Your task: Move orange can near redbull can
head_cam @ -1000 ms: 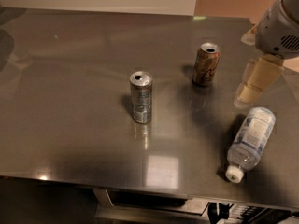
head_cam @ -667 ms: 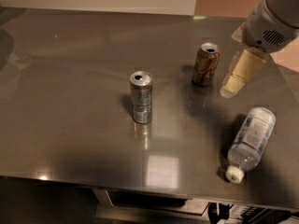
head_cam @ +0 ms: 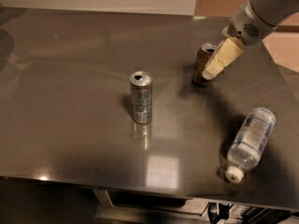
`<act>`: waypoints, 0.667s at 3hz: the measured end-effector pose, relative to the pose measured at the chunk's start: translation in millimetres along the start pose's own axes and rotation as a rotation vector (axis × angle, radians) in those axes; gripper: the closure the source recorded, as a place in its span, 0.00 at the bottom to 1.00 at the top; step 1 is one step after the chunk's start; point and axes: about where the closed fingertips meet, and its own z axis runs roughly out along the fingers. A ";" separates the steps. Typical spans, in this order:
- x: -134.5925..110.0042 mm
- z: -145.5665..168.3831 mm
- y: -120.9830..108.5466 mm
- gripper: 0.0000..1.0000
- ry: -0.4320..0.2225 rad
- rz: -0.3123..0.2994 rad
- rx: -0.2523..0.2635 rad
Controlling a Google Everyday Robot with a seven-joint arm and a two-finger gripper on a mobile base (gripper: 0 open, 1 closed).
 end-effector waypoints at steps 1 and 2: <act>-2.3 18.4 -19.3 0.00 -0.036 0.067 -0.024; -1.8 32.7 -30.5 0.00 -0.050 0.108 -0.043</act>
Offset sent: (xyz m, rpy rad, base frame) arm 0.0552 -0.0052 -0.0314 0.1345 0.0765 -0.1003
